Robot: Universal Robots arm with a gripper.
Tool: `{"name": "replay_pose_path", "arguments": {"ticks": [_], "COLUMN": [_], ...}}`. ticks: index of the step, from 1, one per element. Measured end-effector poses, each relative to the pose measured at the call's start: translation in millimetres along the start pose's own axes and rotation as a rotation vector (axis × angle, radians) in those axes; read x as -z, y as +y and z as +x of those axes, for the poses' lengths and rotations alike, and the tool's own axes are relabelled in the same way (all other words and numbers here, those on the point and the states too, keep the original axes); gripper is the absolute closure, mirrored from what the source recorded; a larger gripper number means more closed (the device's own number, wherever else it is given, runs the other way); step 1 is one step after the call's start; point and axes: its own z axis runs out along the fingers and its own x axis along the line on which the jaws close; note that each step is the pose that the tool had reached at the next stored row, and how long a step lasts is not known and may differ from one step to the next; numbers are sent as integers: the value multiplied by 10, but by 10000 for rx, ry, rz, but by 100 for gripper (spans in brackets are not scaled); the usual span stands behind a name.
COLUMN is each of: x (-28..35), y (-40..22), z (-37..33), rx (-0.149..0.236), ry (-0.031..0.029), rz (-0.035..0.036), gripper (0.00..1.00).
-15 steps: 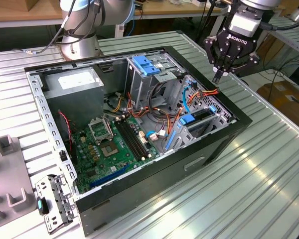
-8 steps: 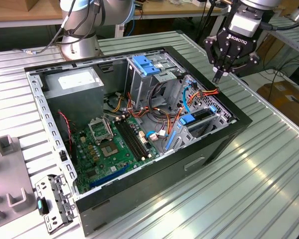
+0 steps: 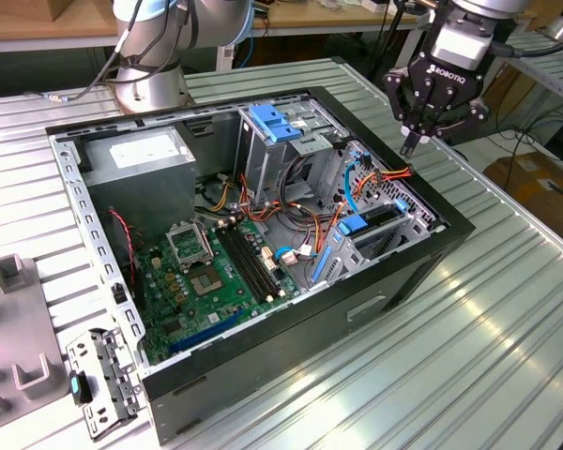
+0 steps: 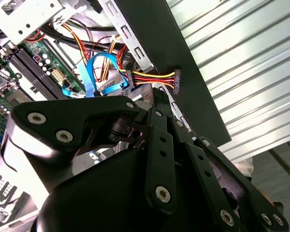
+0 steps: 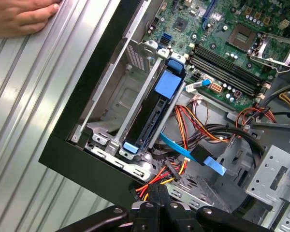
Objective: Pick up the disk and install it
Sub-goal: 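Insert the first disk wire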
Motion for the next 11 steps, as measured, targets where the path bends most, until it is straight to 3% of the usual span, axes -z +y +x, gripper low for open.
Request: {"name": "replay_pose_path", "arguments": {"ticks": [4,11], "x": [-1,-8], "y": [-21,-137], "z": [11,47], "rx": [80,148], "ry": [-1,27], "rz": [5,-7], "gripper": [89,89]}}
